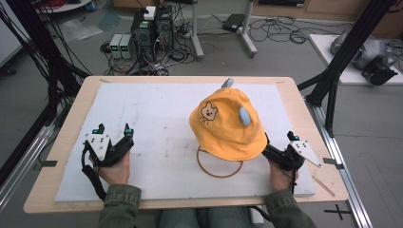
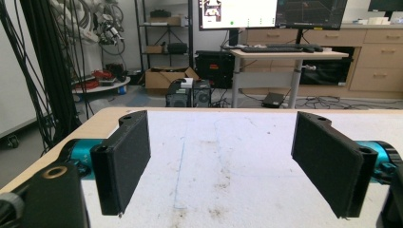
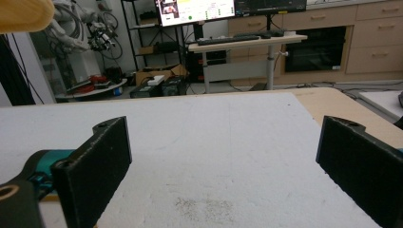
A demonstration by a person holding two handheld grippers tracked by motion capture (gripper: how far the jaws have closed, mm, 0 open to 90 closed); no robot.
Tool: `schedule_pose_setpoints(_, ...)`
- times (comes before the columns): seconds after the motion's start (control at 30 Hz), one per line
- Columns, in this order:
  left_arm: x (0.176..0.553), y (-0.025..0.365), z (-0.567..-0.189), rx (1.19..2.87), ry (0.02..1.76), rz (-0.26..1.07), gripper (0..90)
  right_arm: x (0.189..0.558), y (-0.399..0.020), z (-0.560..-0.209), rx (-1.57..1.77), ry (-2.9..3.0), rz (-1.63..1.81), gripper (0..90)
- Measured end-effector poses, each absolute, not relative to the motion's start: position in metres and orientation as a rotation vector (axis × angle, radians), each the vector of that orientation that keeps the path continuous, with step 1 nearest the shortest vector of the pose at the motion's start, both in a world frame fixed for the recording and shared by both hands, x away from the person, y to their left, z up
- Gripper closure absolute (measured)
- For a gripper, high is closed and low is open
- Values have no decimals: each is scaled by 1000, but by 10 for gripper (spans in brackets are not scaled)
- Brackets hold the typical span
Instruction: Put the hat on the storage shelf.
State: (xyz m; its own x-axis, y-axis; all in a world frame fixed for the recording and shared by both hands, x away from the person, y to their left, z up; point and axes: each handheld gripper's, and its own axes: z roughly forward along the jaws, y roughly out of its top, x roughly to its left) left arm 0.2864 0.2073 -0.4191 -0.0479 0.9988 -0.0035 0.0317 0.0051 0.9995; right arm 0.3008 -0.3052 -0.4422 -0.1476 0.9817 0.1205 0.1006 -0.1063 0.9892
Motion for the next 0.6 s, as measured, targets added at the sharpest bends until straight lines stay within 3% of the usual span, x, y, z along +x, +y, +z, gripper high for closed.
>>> schedule_pose_setpoints(0.6,286,206,-419,1213,1268,1214,209,300,-305,-443,1287,1346,1364,40)
